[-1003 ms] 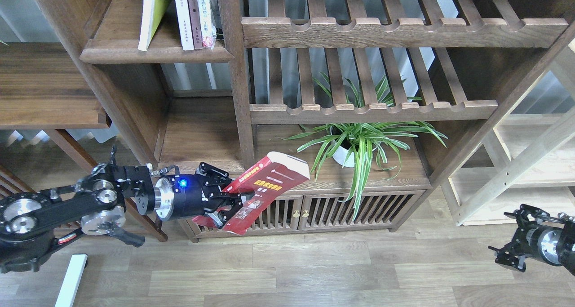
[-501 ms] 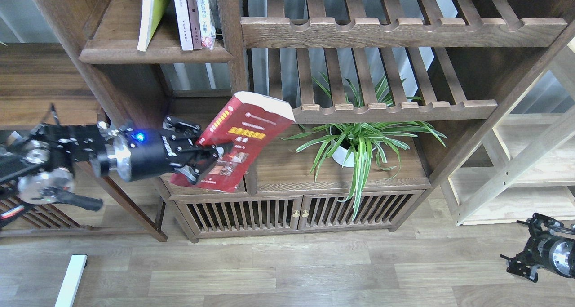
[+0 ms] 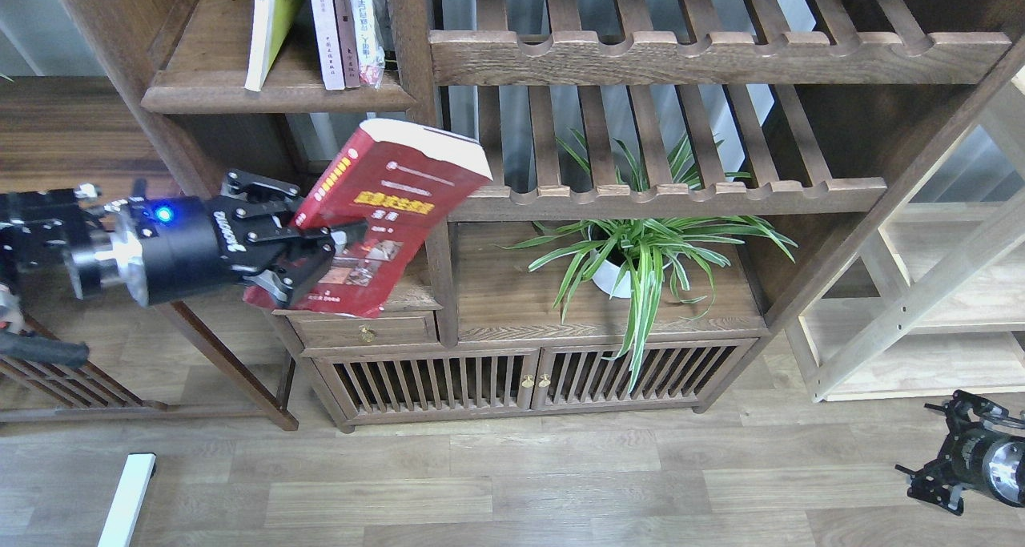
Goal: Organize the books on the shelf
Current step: 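Raise the red book with the left gripper up to the upper shelf, then insert the red book into the upper shelf with the left gripper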
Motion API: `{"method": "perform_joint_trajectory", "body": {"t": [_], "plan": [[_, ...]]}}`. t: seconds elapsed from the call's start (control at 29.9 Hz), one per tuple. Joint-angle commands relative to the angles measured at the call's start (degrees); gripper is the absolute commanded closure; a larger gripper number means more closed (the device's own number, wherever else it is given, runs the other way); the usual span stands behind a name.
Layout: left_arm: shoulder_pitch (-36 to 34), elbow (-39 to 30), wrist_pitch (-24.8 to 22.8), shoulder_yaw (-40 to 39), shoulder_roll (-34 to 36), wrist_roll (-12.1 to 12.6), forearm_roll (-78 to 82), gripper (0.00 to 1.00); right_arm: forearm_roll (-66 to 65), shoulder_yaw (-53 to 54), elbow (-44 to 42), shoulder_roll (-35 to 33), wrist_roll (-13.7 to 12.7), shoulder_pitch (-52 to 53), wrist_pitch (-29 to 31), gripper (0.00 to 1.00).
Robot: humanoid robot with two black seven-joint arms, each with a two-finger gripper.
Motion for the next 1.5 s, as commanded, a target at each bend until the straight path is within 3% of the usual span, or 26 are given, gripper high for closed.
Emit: {"method": "perform_joint_trajectory", "body": {"t": [0.0, 0.53, 0.9, 1.24, 1.47], "plan": [[0.2, 0.0, -1.7, -4.2, 3.0, 1.0, -1.8, 1.0, 0.0, 0.0, 0.0, 0.0, 0.0, 0.0, 0.0, 0.0], [0.1, 0.0, -4.0, -17.7, 14.6, 3.7, -16.3, 1.0, 0.0, 0.0, 0.1, 0.1, 0.0, 0.4, -0.1, 0.0], [0.0, 0.2, -3.9, -23.3, 25.3, 3.5, -21.6, 1.0, 0.0, 0.0, 0.1, 0.8, 0.0, 1.0, -0.1, 0.0], [-0.6, 0.6, 7.7, -23.8, 25.7, 1.6, -17.4, 1.0, 0.0, 0.0, 0.3, 0.9, 0.0, 1.1, 0.0, 0.0], [-0.6, 2.8, 13.9, -23.5, 18.3, 1.2, -10.5, 1.0, 0.0, 0.0, 0.2, 0.7, 0.0, 0.9, 0.0, 0.0]]}}
